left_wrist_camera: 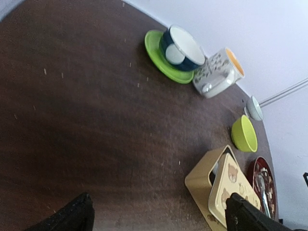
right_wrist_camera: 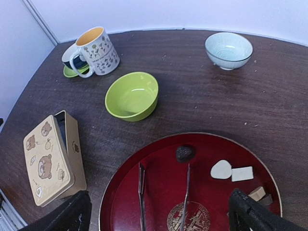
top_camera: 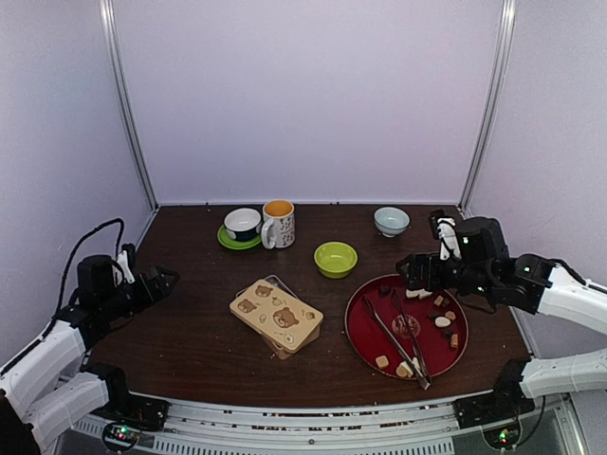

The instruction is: Pack the chocolate

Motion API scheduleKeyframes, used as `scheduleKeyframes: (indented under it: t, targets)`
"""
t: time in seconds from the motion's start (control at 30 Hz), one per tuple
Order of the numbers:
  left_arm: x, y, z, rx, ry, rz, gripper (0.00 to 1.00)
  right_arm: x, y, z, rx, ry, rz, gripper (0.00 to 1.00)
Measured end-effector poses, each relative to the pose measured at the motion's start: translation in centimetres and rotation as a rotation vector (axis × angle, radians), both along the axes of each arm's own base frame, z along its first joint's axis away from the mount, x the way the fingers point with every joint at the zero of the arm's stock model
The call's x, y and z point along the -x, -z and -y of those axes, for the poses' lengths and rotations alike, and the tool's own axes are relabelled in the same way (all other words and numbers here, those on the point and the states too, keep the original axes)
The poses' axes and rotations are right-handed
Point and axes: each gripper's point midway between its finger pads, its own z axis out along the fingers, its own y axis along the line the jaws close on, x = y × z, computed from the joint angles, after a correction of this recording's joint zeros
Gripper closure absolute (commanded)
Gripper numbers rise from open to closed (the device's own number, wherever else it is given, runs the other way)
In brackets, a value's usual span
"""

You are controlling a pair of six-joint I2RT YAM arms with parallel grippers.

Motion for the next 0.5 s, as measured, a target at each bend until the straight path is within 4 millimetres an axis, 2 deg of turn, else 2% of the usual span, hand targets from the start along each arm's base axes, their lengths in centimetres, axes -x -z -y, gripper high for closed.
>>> scheduleKeyframes:
  t: [0.1, 0.17, 0.33, 0.5]
  targets:
    - [1.3, 3.3, 1.7, 0.101, 0.053, -0.100, 0.02, 0.3, 1.4, -1.4, -0.008, -0.057, -0.056, 0.01]
    - [2.3, 4.6, 2.8, 0.141, 0.088, -0.150, 0.02, 0.5, 2.3, -2.5, -0.012, -0.092, -0.092, 0.00]
    - [3.5, 4.2, 5.5, 0.218, 0.180, -0.145, 0.02, 1.3, 4.5, -4.9, -0.008, -0.164, -0.162, 0.01]
    - [4.0, 3.7, 6.2, 0.262, 0.197, -0.124, 0.02, 1.7, 5.9, -7.2, -0.017, -0.213, -0.203, 0.01]
